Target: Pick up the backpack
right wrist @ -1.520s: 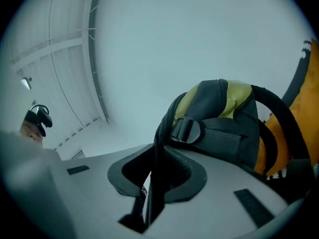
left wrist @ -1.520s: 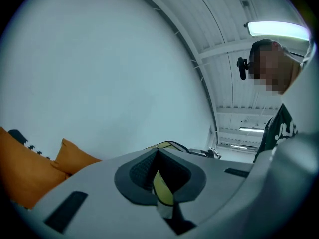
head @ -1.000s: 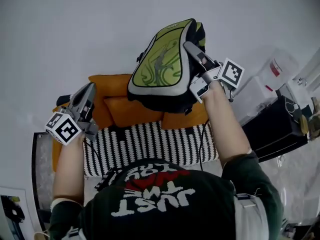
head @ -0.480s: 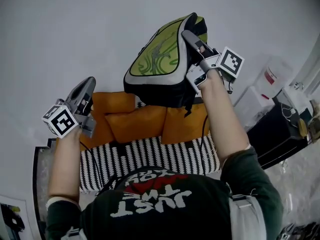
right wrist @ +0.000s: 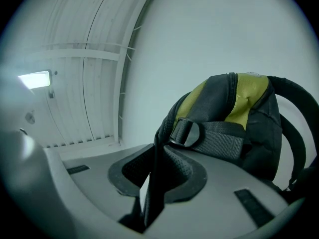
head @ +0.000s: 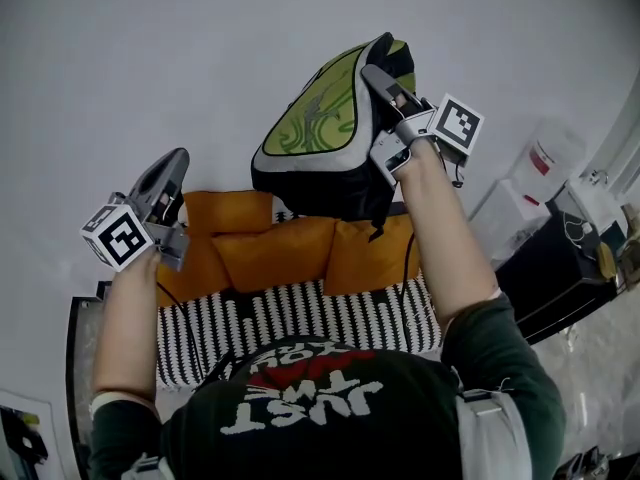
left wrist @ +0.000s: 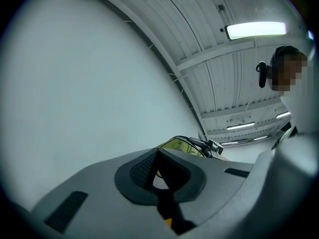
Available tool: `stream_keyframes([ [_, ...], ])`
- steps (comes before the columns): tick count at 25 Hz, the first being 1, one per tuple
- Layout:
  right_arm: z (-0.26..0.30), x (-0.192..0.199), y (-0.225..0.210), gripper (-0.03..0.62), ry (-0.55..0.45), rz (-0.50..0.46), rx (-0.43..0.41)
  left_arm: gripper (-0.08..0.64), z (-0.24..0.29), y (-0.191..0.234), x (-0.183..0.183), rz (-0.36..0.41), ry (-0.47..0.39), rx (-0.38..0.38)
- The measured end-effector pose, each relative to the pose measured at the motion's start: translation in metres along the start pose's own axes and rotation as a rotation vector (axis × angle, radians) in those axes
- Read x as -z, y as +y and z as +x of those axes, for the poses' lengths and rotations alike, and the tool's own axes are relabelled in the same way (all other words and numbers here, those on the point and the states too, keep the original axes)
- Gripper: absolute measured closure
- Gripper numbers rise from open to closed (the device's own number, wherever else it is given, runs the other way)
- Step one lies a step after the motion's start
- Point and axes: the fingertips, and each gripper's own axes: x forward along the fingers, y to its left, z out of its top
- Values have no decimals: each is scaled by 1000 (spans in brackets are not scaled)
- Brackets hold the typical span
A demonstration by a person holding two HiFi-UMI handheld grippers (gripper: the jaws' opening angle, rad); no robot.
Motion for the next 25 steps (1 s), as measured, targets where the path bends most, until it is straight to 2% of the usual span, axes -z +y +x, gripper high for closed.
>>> stream_keyframes([
  [25, 0, 0, 3, 514, 4, -1, 16, 557, 5, 1, -8, -4, 22, 1],
])
